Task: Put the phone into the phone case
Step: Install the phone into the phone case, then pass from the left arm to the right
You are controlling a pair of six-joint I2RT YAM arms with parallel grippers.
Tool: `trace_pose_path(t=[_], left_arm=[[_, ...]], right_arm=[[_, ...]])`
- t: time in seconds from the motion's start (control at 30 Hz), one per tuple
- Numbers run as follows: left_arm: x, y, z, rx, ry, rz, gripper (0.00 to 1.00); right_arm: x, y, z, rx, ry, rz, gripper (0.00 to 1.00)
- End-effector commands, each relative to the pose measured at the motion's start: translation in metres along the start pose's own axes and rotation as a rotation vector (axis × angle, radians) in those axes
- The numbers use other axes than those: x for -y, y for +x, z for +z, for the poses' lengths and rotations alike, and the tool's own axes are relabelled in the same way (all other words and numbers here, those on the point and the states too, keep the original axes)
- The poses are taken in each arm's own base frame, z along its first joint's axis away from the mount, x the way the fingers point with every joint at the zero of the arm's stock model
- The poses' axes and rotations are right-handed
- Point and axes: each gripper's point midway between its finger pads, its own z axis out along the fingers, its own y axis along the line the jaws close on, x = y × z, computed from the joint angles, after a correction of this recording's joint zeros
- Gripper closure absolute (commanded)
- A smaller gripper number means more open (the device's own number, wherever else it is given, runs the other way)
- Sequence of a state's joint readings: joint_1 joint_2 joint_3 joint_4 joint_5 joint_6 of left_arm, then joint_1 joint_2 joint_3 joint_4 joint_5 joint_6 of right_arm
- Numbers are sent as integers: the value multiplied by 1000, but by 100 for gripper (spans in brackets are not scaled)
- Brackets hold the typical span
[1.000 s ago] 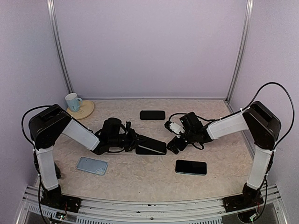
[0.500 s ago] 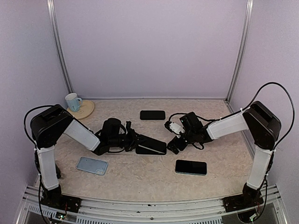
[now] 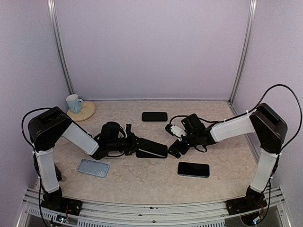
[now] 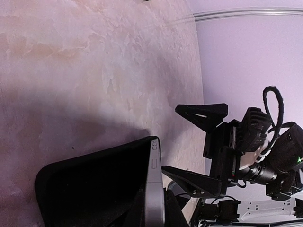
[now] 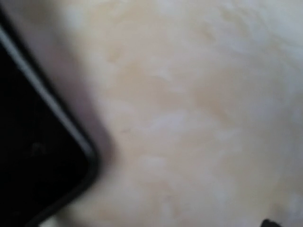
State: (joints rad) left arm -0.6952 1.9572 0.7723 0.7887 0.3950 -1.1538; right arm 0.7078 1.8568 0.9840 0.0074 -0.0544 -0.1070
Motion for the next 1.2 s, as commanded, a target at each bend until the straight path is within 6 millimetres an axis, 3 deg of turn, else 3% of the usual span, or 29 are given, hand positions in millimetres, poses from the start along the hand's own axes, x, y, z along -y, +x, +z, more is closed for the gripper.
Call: trace_pose_path(t=[0.0,0.43,0.73,1.17], left_arm=[[13,5,-9,-11,43,67,100],[54,-1,-27,35,197,152,100],[89,-3,-48,78,314,236,100],[113,3,-62,93,411,291,100]], right_arm=[[-25,-25,-31,97,-161,44,0],[-42,-60,-83,290,-456,174,0],[-52,-64,-89,308,-553,213,0],[-65,-69,-88,307,-686,290,0]])
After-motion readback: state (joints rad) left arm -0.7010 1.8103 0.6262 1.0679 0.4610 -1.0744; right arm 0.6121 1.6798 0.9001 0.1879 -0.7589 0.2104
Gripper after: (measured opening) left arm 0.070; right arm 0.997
